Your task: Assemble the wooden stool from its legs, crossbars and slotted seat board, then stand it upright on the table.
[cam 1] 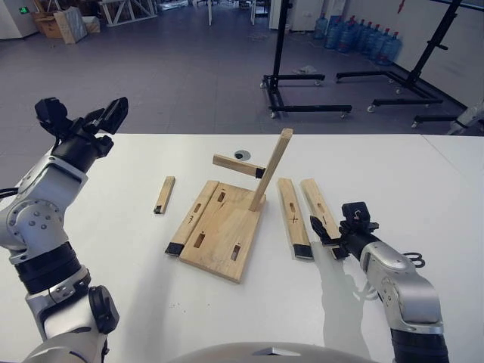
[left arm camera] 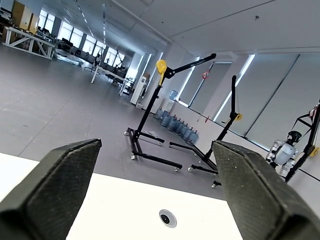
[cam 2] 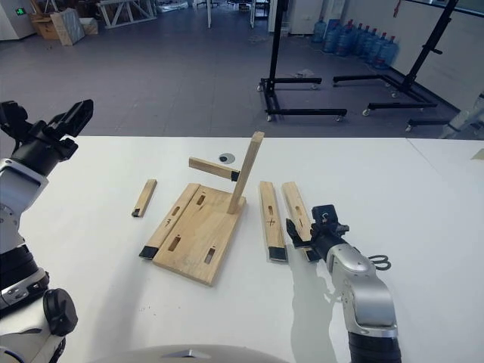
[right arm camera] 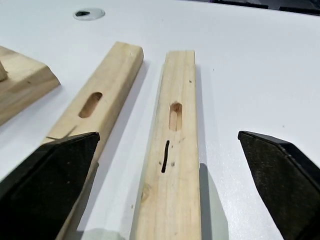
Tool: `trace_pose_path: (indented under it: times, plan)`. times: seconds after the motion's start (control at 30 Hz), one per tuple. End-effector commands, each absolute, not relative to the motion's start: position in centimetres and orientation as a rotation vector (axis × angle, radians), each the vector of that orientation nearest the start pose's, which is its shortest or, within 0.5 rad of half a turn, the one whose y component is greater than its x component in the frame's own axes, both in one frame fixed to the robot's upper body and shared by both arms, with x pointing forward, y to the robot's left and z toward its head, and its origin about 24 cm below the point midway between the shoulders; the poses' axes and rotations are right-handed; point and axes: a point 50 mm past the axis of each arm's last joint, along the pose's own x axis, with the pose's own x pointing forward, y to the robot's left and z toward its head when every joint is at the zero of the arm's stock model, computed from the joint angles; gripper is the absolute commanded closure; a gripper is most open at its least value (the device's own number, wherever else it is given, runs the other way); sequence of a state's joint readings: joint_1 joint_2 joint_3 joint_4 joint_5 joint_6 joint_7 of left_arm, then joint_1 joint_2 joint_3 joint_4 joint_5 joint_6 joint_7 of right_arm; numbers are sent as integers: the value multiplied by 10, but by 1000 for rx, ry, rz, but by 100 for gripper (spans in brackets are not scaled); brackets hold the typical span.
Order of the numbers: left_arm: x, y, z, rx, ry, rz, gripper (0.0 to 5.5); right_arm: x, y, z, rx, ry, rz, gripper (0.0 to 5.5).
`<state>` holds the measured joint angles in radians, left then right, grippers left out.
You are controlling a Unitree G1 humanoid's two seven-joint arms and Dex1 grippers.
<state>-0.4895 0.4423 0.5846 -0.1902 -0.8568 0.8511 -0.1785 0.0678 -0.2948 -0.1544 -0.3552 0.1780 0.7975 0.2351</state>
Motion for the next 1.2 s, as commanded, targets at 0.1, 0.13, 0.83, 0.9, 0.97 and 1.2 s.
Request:
trace_pose_path:
  times: [0.1,0.13,0.83,0.9,0.97,1.2]
  plan:
    - [290,261,211,-432,-132,-240,146,220,-220,33,-2,624,81,58]
    - [290,261,211,-429,-131,-242,146,219,-219,32,-2,639,84,74]
    - [288,258,201,-417,-120,-219,146,226,-237,50,-82,695,91,349]
    - [286,254,205,-401,-128,-257,146,235,-244,66,-47,619,86,349]
    - [280,246,215,-409,-165,-381,146,253,-255,102,-17,428,85,349]
    - [272,200,265,-567,-322,-939,146,275,-241,247,170,-129,526,349]
